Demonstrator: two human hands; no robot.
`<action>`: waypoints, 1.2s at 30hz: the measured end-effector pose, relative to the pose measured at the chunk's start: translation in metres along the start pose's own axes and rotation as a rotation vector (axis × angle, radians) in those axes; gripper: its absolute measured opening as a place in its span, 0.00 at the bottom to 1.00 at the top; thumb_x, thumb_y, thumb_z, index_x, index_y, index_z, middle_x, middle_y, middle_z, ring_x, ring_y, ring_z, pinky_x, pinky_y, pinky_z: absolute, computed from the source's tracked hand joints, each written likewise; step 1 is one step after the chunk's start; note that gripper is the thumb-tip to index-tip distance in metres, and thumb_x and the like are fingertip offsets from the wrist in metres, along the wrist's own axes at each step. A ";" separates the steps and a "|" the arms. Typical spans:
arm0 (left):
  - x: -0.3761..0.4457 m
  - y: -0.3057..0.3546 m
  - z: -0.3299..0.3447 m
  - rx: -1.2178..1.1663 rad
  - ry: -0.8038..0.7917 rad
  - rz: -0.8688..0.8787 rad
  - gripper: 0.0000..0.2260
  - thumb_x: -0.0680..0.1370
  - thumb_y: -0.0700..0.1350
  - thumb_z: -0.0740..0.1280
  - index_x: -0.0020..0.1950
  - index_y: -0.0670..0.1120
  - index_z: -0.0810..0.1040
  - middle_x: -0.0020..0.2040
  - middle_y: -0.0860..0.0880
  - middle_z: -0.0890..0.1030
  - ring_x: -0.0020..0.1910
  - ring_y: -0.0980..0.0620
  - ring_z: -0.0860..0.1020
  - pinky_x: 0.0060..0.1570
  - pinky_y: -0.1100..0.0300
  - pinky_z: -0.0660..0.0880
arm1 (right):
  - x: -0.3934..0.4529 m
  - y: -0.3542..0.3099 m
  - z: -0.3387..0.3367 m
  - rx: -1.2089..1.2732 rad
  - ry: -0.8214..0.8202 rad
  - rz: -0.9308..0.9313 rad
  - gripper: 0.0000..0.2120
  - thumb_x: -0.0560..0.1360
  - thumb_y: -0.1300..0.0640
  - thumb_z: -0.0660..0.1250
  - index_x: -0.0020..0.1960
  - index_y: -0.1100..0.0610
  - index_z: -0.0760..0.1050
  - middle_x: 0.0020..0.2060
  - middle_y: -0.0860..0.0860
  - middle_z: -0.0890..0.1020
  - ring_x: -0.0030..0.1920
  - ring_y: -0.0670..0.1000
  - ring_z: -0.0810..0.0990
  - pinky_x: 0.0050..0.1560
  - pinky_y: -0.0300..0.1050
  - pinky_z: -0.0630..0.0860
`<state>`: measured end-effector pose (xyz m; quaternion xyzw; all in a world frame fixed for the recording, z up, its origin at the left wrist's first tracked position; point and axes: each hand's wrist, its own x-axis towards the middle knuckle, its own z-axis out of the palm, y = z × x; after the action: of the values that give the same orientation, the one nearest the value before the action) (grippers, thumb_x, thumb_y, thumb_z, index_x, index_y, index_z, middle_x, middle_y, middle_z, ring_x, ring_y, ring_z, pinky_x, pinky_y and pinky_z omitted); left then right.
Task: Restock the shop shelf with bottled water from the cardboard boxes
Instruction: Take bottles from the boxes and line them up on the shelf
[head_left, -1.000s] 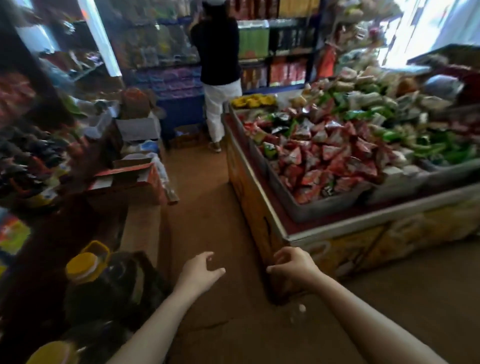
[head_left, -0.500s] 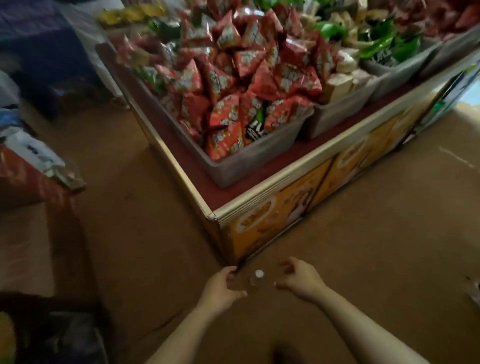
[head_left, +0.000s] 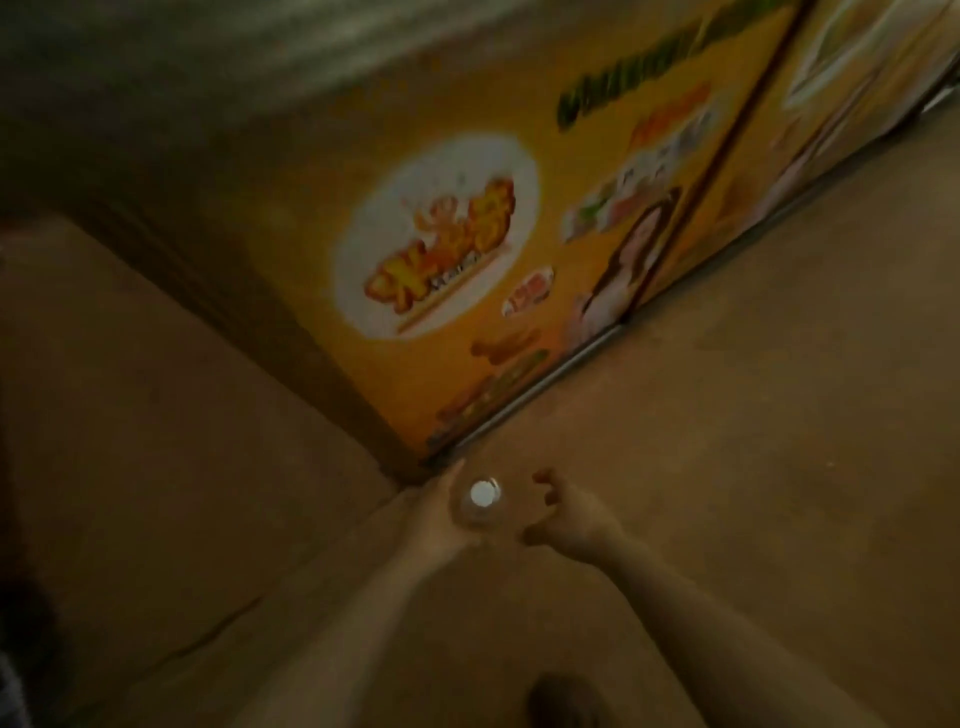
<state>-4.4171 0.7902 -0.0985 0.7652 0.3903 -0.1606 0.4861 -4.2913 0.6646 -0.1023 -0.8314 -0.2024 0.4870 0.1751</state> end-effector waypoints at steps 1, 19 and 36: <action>0.013 -0.009 0.010 0.006 0.012 0.014 0.40 0.71 0.42 0.74 0.76 0.47 0.54 0.75 0.49 0.61 0.74 0.50 0.61 0.70 0.59 0.60 | 0.013 0.007 0.009 -0.008 -0.008 -0.010 0.42 0.67 0.55 0.77 0.75 0.50 0.58 0.66 0.55 0.73 0.61 0.53 0.76 0.58 0.45 0.77; -0.016 0.021 0.009 -0.213 0.175 0.144 0.21 0.69 0.50 0.76 0.61 0.51 0.78 0.55 0.55 0.81 0.55 0.56 0.78 0.55 0.56 0.78 | -0.030 0.007 0.009 0.052 -0.002 -0.062 0.37 0.69 0.58 0.75 0.73 0.52 0.61 0.64 0.54 0.75 0.63 0.54 0.74 0.58 0.45 0.72; -0.357 0.307 -0.201 -0.124 0.424 0.457 0.20 0.64 0.65 0.73 0.50 0.57 0.82 0.41 0.59 0.84 0.42 0.66 0.80 0.43 0.60 0.80 | -0.388 -0.177 -0.166 0.172 0.238 -0.307 0.29 0.58 0.48 0.76 0.58 0.47 0.76 0.50 0.45 0.84 0.52 0.45 0.82 0.54 0.48 0.79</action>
<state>-4.4424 0.7392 0.4104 0.8185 0.3098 0.1398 0.4632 -4.3467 0.6038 0.3481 -0.8243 -0.2621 0.3687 0.3404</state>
